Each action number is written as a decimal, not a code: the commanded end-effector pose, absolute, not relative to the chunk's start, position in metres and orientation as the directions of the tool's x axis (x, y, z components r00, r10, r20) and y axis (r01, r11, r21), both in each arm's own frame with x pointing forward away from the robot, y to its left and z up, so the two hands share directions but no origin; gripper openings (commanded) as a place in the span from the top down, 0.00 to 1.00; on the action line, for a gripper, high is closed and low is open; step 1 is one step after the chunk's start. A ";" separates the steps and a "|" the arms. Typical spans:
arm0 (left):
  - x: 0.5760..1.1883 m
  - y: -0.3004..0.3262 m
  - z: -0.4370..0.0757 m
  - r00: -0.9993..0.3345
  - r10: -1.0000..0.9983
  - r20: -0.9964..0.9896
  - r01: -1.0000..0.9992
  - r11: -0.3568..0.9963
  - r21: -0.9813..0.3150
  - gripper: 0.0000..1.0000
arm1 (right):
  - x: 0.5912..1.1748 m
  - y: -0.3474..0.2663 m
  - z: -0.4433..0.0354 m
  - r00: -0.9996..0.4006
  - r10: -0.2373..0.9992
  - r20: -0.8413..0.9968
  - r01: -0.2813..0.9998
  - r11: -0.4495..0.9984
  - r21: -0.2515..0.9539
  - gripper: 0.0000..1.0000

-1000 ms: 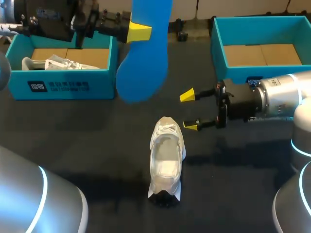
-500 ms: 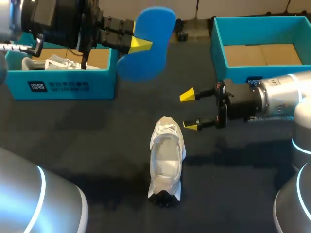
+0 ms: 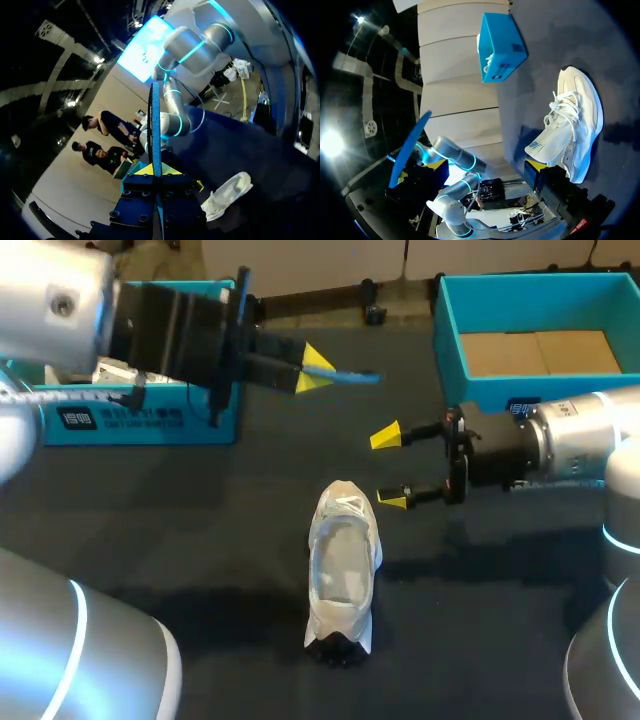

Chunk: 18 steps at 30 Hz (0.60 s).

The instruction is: Take the shoe out of the shoebox, open the shoe tongue, remove and reinsert the insole, then place the shoe into the shoebox

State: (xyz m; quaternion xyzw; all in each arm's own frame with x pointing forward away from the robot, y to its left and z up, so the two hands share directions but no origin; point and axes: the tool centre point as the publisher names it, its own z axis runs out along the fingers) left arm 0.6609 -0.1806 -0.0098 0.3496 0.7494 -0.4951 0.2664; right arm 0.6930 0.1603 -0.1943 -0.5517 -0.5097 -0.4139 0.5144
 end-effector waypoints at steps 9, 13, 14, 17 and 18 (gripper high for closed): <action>0.657 -0.180 -0.025 -0.232 0.245 -0.941 0.971 0.114 -0.210 1.00 | 0.693 0.162 -0.194 0.138 0.139 0.981 0.988 0.047 -0.146 0.00; 0.649 -0.184 -0.039 -0.073 0.223 -0.972 0.997 0.006 -0.074 1.00 | 0.698 0.159 -0.187 0.106 0.071 0.992 0.994 0.032 -0.109 0.00; 0.648 -0.185 -0.043 -0.040 0.218 -0.975 0.998 -0.036 -0.048 1.00 | 0.699 0.158 -0.185 0.093 0.061 0.994 0.995 0.035 -0.096 0.00; 0.651 -0.189 -0.056 -0.002 0.216 -0.976 0.998 -0.054 -0.014 1.00 | 0.705 0.158 -0.180 0.066 0.025 0.998 0.997 0.027 -0.067 0.00; 0.652 -0.189 -0.058 -0.004 0.218 -0.976 0.999 -0.048 -0.015 1.00 | 0.706 0.158 -0.179 0.062 0.026 0.998 0.998 0.021 -0.063 0.00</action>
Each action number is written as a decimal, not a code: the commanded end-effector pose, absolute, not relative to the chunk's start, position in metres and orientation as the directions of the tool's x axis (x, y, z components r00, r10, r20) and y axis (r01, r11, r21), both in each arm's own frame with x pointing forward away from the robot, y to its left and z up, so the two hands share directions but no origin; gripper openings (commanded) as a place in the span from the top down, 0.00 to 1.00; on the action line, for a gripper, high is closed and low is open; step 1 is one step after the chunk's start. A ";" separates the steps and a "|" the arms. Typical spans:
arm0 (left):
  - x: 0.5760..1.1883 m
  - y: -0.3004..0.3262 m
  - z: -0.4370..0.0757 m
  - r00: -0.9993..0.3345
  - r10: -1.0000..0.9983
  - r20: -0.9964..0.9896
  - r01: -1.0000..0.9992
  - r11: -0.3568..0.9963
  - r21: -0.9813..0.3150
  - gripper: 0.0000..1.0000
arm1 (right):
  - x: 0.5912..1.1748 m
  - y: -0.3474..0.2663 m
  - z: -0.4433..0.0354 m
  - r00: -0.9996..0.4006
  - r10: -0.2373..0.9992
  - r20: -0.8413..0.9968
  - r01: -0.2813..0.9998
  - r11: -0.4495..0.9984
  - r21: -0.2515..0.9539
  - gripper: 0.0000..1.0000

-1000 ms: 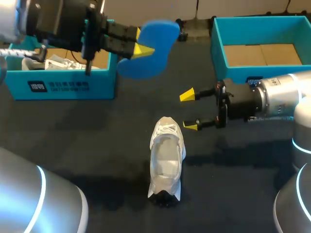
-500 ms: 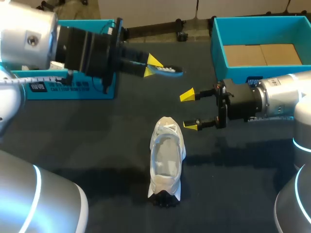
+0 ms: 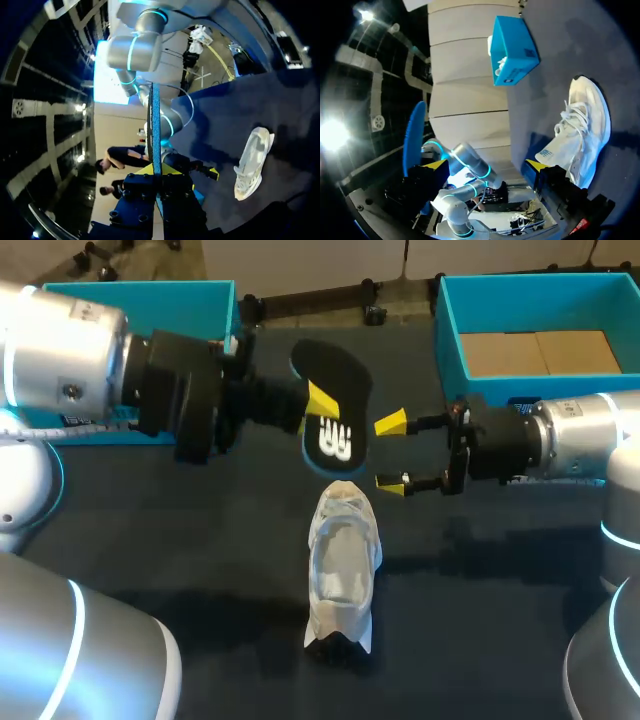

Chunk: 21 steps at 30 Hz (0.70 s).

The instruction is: Take the shoe out of the shoebox, open the shoe tongue, remove and reinsert the insole, then place the shoe into the shoebox

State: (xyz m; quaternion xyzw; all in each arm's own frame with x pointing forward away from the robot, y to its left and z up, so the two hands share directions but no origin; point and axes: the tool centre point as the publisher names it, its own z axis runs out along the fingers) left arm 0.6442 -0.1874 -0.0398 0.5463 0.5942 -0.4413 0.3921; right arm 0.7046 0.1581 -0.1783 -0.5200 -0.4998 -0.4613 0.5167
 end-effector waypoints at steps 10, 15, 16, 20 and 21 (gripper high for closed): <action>0.653 -0.190 -0.070 0.040 0.155 -0.987 0.998 -0.063 0.030 1.00 | 0.713 0.156 -0.175 0.027 0.011 1.000 1.000 -0.016 -0.026 0.00; 0.653 -0.190 -0.070 0.040 0.155 -0.987 0.998 -0.063 0.030 1.00 | 0.713 0.156 -0.175 0.027 0.011 1.000 1.000 -0.016 -0.026 0.00; 0.653 -0.190 -0.070 0.040 0.155 -0.987 0.998 -0.063 0.030 1.00 | 0.713 0.156 -0.175 0.027 0.011 1.000 1.000 -0.016 -0.026 0.00; 0.650 -0.196 -0.103 0.123 0.178 -0.976 0.992 -0.059 0.115 1.00 | 0.713 0.156 -0.175 0.027 0.011 1.000 1.000 -0.016 -0.026 0.00; 0.651 -0.195 -0.110 0.135 0.165 -0.977 0.990 -0.061 0.127 1.00 | 0.713 0.156 -0.175 0.027 0.011 1.000 1.000 -0.016 -0.026 0.00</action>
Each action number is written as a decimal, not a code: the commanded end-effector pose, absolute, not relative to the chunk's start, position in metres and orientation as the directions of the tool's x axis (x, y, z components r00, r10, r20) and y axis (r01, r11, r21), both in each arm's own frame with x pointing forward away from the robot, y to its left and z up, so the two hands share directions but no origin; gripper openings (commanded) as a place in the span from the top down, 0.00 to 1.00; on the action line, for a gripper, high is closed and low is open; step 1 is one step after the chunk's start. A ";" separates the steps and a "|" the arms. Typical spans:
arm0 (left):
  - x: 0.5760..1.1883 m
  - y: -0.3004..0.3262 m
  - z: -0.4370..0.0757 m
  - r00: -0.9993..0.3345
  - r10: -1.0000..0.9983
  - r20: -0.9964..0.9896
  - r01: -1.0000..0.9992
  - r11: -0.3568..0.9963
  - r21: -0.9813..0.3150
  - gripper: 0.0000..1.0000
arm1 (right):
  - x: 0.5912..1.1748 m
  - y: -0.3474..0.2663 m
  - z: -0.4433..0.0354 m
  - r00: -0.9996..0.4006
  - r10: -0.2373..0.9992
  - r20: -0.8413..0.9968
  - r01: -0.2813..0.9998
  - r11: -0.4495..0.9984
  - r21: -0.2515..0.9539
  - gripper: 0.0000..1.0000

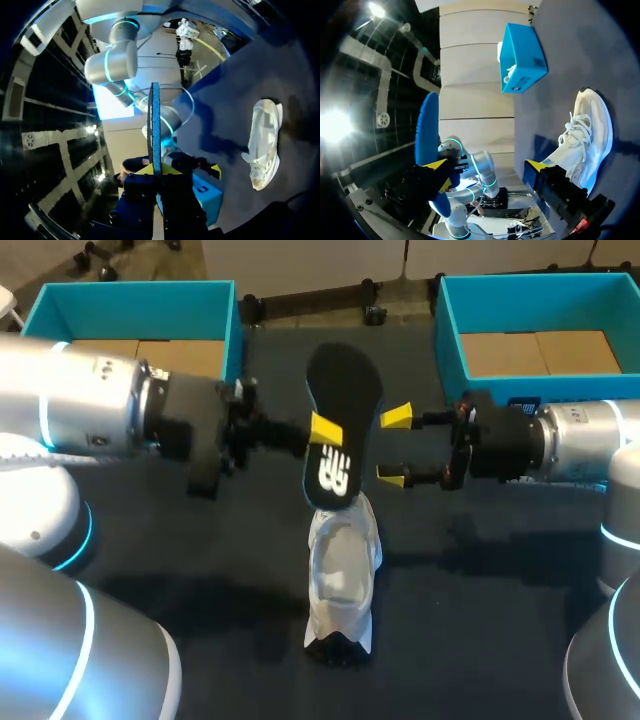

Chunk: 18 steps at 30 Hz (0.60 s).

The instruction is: Take the shoe out of the shoebox, open the shoe tongue, remove and reinsert the insole, then place the shoe into the shoebox

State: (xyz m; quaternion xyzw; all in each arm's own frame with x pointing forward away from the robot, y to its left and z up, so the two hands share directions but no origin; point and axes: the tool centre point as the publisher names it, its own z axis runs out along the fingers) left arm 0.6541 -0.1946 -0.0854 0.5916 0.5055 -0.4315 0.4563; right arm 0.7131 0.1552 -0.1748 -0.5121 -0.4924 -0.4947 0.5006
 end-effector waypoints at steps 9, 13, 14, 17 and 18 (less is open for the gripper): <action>0.667 -0.188 -0.140 0.214 0.107 -0.971 0.974 -0.093 0.205 1.00 | 0.713 0.156 -0.175 0.027 0.011 1.000 1.000 -0.016 -0.026 0.00; 0.669 -0.187 -0.143 0.214 0.113 -0.970 0.973 -0.117 0.201 1.00 | 0.713 0.156 -0.175 0.027 0.011 1.000 1.000 -0.016 -0.026 0.00; 0.669 -0.187 -0.143 0.214 0.113 -0.970 0.973 -0.117 0.201 1.00 | 0.713 0.156 -0.175 0.027 0.011 1.000 1.000 -0.016 -0.026 0.00; 0.669 -0.187 -0.143 0.214 0.113 -0.970 0.973 -0.117 0.201 1.00 | 0.713 0.156 -0.175 0.027 0.011 1.000 1.000 -0.016 -0.026 0.00; 0.669 -0.187 -0.143 0.214 0.113 -0.970 0.973 -0.117 0.201 1.00 | 0.713 0.156 -0.175 0.027 0.011 1.000 1.000 -0.016 -0.026 0.00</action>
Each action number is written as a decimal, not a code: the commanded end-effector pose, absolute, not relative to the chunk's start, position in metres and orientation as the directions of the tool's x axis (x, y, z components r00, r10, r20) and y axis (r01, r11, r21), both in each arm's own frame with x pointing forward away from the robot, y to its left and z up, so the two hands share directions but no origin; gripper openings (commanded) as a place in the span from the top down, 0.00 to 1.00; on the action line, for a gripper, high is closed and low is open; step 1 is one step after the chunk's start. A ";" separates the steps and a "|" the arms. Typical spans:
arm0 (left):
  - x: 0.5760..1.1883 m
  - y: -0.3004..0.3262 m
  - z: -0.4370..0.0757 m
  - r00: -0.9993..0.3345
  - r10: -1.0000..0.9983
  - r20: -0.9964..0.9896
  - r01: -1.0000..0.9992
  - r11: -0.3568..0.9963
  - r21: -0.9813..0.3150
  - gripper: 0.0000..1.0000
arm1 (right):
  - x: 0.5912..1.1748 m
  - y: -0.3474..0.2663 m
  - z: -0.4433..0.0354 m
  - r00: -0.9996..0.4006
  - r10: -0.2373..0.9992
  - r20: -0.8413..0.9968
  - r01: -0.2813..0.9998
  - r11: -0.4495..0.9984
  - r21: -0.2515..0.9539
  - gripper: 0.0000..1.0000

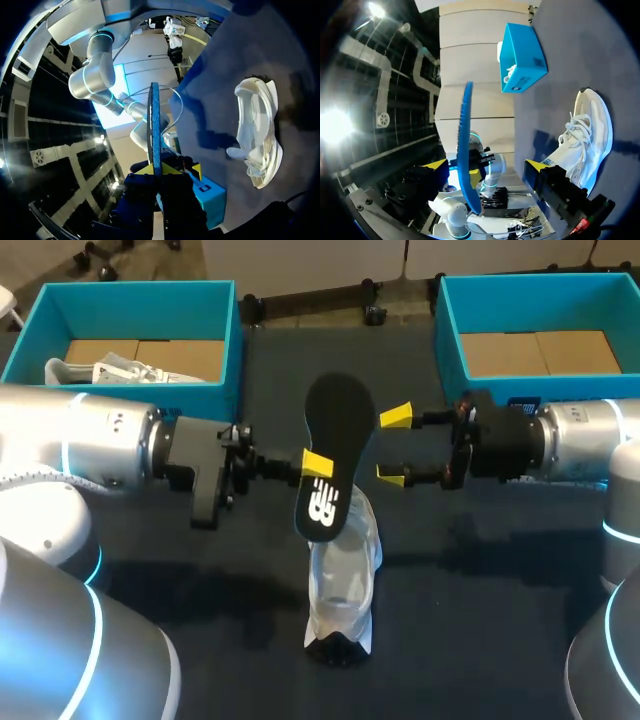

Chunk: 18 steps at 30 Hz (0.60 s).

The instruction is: Take the shoe out of the shoebox, open the shoe tongue, remove and reinsert the insole, then place the shoe into the shoebox

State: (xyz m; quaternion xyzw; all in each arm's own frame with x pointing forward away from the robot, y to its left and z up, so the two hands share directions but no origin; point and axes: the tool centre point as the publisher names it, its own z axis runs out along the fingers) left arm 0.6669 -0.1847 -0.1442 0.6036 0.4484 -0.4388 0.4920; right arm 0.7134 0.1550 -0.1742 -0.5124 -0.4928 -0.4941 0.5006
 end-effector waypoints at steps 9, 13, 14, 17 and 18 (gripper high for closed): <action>0.674 -0.188 -0.152 0.216 0.113 -0.970 0.975 -0.068 0.210 1.00 | 0.713 0.156 -0.175 0.027 0.011 1.000 1.000 -0.016 -0.026 0.00; 0.682 -0.186 -0.162 0.191 0.090 -0.977 0.981 -0.042 0.188 1.00 | 0.712 0.154 -0.171 0.010 0.007 1.000 1.000 -0.028 -0.010 0.00; 0.685 -0.186 -0.166 0.188 0.098 -0.977 0.982 -0.032 0.185 1.00 | 0.711 0.154 -0.169 0.002 0.005 1.000 1.000 -0.026 -0.002 0.00; 0.687 -0.187 -0.169 0.183 0.089 -0.979 0.983 -0.030 0.181 1.00 | 0.711 0.154 -0.164 -0.028 -0.002 1.000 0.999 -0.030 0.028 0.00; 0.688 -0.188 -0.171 0.182 0.085 -0.980 0.983 -0.030 0.180 1.00 | 0.711 0.154 -0.162 -0.034 0.001 0.999 0.999 -0.032 0.034 0.00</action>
